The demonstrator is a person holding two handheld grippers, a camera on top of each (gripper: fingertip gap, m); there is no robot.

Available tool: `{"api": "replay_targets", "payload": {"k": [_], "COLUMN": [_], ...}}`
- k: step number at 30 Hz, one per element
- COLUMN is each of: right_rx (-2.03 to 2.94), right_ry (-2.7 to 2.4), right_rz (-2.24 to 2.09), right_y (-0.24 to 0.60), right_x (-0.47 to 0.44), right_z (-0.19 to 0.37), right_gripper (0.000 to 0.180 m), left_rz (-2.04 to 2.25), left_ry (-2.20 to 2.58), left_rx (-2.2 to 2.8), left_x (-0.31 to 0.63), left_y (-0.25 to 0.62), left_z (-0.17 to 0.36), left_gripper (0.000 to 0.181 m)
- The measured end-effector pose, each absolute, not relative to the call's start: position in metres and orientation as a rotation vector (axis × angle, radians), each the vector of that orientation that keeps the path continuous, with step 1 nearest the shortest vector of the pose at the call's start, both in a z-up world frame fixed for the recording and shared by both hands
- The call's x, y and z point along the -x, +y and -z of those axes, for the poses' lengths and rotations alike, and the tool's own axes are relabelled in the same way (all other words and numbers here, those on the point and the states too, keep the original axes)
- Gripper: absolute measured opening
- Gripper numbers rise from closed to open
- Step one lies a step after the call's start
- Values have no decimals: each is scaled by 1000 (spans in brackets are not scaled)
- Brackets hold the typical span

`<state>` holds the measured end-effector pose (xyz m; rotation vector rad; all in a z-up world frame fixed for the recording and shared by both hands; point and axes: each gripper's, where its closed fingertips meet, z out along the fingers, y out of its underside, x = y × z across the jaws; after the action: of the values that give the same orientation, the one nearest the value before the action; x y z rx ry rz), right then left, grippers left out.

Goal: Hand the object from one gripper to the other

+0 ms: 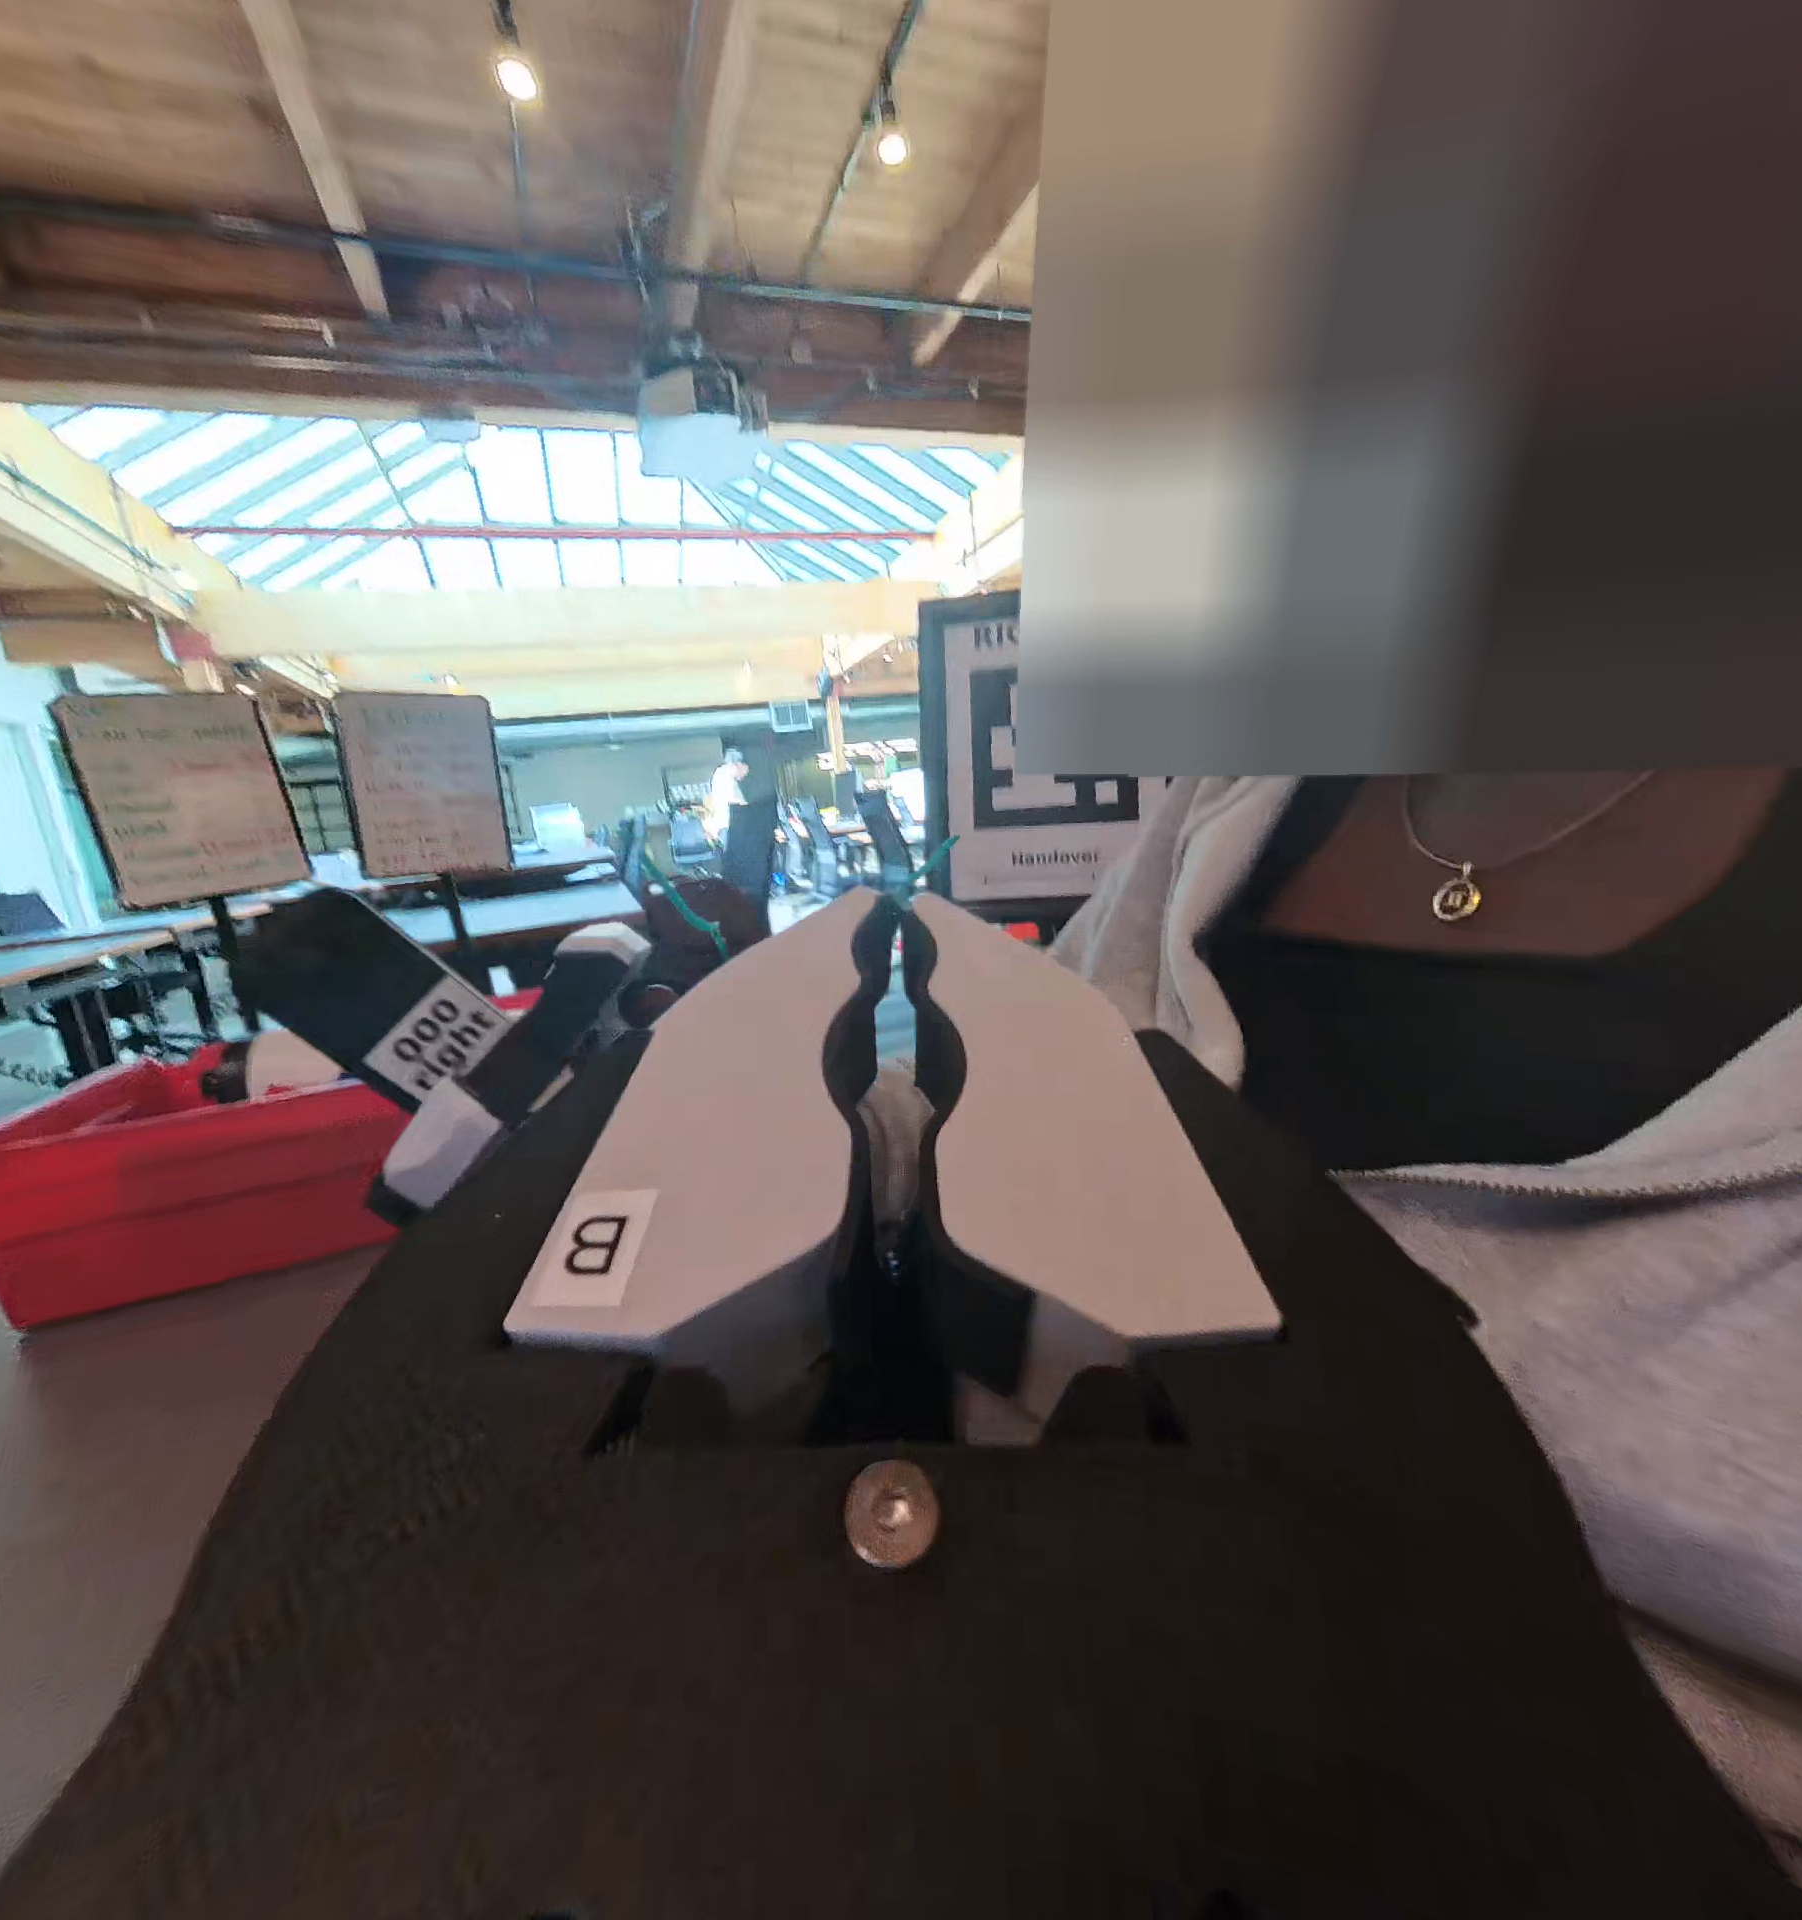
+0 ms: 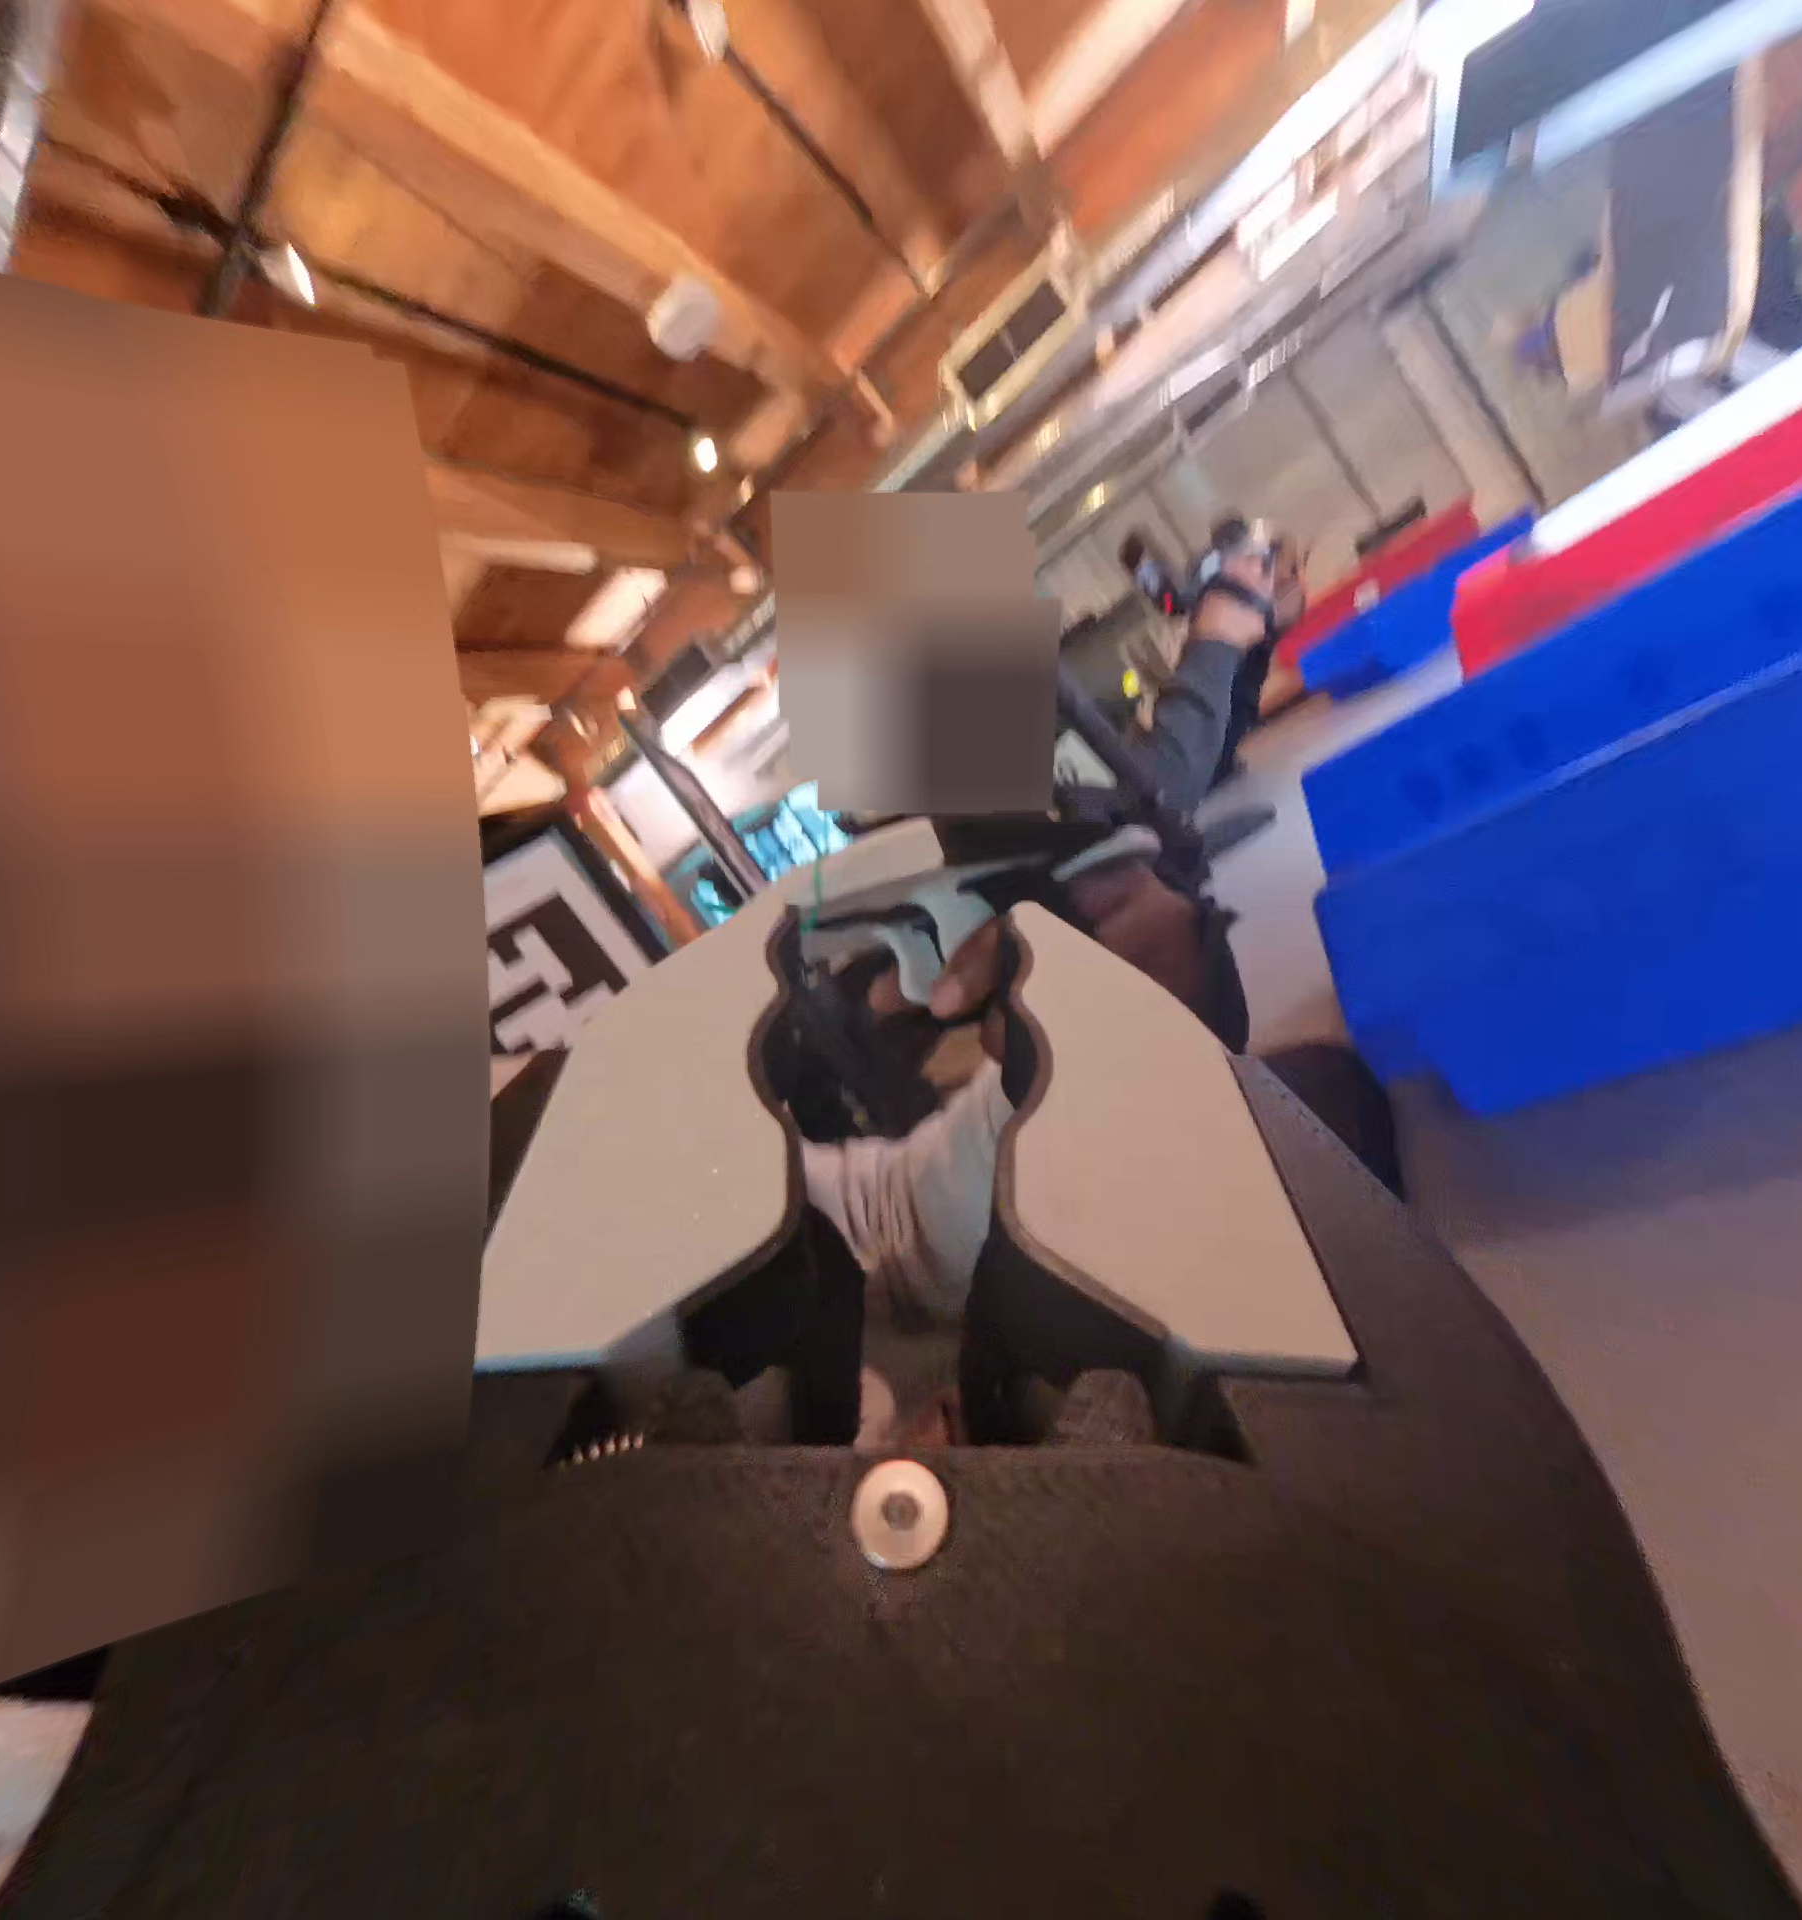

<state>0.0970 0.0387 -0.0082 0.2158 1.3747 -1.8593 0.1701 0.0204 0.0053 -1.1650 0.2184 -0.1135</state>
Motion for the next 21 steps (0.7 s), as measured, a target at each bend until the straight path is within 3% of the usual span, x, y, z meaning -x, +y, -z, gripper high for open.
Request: {"api": "replay_targets", "payload": {"k": [7, 12, 21], "right_rx": [-78, -55, 431], "right_ry": [1492, 1507, 1728], "right_rz": [1715, 1704, 2330], "right_y": [25, 24, 46], "right_x": [-137, -140, -137], "right_z": [29, 34, 12], "right_gripper": [31, 1, 1], "left_rz": [207, 145, 143], "left_ry": [231, 213, -39], "left_rx": [1330, 1384, 1315], "left_x": [-175, -170, -137], "left_y": [41, 47, 40], "left_z": [24, 32, 23], "left_gripper": [1, 1, 12]}}
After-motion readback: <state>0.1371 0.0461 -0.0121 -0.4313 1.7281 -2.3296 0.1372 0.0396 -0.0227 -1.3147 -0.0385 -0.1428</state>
